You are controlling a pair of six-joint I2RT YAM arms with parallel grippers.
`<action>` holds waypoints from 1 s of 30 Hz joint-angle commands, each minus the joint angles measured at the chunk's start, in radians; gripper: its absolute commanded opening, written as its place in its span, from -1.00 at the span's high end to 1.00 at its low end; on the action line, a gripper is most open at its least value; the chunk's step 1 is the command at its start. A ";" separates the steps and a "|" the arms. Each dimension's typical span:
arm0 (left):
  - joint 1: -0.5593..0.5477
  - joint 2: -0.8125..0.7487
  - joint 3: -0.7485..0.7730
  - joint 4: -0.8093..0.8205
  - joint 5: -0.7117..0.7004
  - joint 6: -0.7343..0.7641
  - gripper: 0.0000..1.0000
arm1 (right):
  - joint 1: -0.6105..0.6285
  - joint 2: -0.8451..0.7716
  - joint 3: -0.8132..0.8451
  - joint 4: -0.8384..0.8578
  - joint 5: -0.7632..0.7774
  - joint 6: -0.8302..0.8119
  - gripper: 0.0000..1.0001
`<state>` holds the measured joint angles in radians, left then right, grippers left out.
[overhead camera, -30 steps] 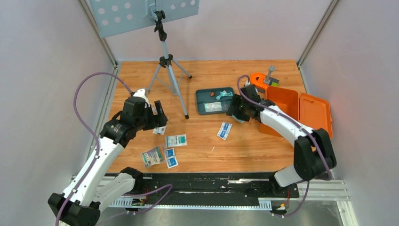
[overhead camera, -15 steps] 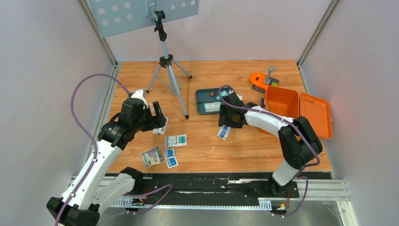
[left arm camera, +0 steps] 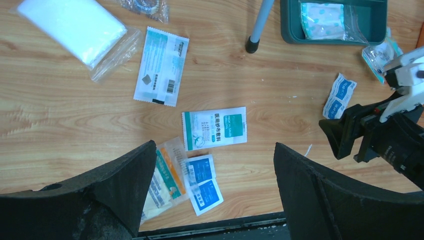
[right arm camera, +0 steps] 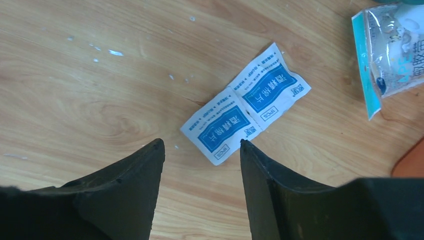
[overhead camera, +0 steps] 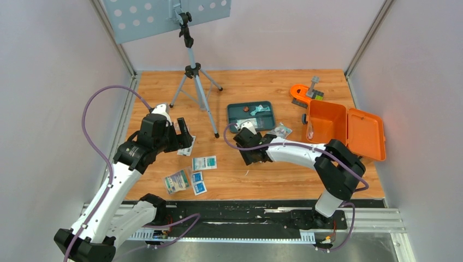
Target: Organize the medicine kit
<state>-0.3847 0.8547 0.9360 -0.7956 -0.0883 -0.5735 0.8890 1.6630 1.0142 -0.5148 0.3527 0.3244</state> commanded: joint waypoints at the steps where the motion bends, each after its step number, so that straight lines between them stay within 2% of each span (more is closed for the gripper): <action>1: 0.004 -0.008 0.001 0.009 -0.012 -0.002 -0.90 | 0.016 0.040 0.001 -0.022 0.130 -0.080 -0.14; 11: 0.004 -0.009 -0.004 0.015 -0.009 -0.009 -0.90 | 0.021 0.091 -0.007 -0.012 0.158 -0.142 0.05; 14: 0.004 -0.011 -0.003 0.014 -0.008 -0.007 -0.90 | 0.021 0.101 -0.013 0.010 0.154 -0.156 0.17; 18: 0.004 -0.011 -0.003 0.015 -0.009 -0.007 -0.90 | 0.021 0.111 -0.020 0.042 0.149 -0.173 0.44; 23: 0.004 -0.016 -0.004 0.012 -0.009 -0.008 -0.90 | 0.021 0.123 -0.012 0.059 0.149 -0.182 0.99; 30: 0.004 -0.018 -0.002 0.012 -0.009 -0.008 -0.90 | 0.022 0.056 0.002 0.059 0.164 -0.175 1.00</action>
<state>-0.3847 0.8516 0.9360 -0.7956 -0.0879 -0.5739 0.9092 1.7618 1.0080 -0.4698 0.5053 0.1505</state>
